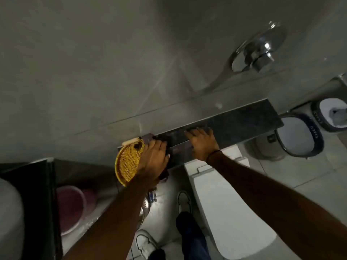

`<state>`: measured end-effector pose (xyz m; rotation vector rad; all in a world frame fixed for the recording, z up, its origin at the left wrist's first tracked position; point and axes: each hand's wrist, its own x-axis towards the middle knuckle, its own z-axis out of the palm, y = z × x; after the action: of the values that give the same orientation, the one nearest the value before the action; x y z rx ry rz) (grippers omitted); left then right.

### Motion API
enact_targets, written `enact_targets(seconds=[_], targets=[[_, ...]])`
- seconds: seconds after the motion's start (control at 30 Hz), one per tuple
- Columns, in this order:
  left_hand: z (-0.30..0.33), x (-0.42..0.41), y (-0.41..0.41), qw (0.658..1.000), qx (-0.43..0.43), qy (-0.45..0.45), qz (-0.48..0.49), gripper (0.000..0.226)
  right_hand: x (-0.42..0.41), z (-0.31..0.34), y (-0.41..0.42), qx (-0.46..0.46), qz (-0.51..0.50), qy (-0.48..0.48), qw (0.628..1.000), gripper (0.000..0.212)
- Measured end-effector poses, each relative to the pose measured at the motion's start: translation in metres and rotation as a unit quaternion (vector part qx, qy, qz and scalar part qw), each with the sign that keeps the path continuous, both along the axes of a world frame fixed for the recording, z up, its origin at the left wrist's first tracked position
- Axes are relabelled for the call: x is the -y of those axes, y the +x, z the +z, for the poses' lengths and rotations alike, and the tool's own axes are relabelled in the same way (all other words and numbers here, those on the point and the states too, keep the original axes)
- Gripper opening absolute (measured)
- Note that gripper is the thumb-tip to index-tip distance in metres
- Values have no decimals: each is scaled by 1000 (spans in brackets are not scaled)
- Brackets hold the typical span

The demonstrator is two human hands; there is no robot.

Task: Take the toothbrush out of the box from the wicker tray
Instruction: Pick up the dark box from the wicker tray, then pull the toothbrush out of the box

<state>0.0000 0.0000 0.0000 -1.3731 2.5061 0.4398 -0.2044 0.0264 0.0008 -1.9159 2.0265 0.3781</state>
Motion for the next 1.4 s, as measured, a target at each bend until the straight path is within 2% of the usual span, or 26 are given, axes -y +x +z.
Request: enact_targets(seconds=[0.1,0.17,0.27,0.33,0.4,0.5,0.6,0.63,0.67,0.7,0.73,0.77,0.8,0.83,0.9,1.07,1.13,1.2,1.27,1.33,1.4], targets=[[-17,12,-13,1000,11,-6,1,52,18,-21,-5,-24,43,35,998,48],[-24,16,-18,1000,16,-8,-10,50,21,-29,-9,-27,65,54,996,38],[-26,17,-20,999,-20,17,21,48,15,-28,-22,11,54,37,998,38],[-22,17,-21,989,-100,60,87,46,9,-19,-32,44,33,6,998,40],[-12,12,-23,954,-201,138,174,41,-1,-4,-36,71,17,-33,997,43],[13,1,-13,875,-339,201,281,30,-14,27,-33,109,-2,-78,991,44],[43,-9,11,810,-415,222,349,27,-22,56,-17,173,-124,-133,968,58],[54,-14,22,793,-432,225,367,27,-27,67,-7,219,-207,-149,942,67],[65,-18,33,775,-449,226,382,28,-30,78,5,287,-304,-157,894,73],[75,-23,45,758,-465,229,395,28,-33,90,17,378,-401,-151,821,73],[84,-27,53,745,-478,235,402,28,-36,99,28,473,-480,-119,729,69],[94,-33,65,736,-490,238,402,29,-40,109,43,549,-523,-66,649,61],[104,-40,76,729,-500,242,400,29,-45,119,57,604,-537,-21,588,52],[113,-47,88,722,-507,248,399,31,-51,128,71,641,-534,-8,552,43],[128,-58,110,705,-523,261,402,35,-57,139,93,674,-519,-46,523,36],[158,-87,161,664,-575,278,389,38,-66,172,140,670,-490,-62,554,59],[168,-96,177,650,-597,270,385,36,-69,186,156,673,-485,-65,555,56],[175,-100,191,622,-620,269,396,32,-72,207,171,678,-464,-65,566,49],[181,-102,199,559,-651,299,418,28,-74,229,186,679,-424,-90,592,45],[188,-105,203,447,-682,359,454,26,-77,252,205,673,-379,-158,615,42],[193,-107,202,329,-693,407,496,24,-82,274,227,618,-290,-226,695,38]])
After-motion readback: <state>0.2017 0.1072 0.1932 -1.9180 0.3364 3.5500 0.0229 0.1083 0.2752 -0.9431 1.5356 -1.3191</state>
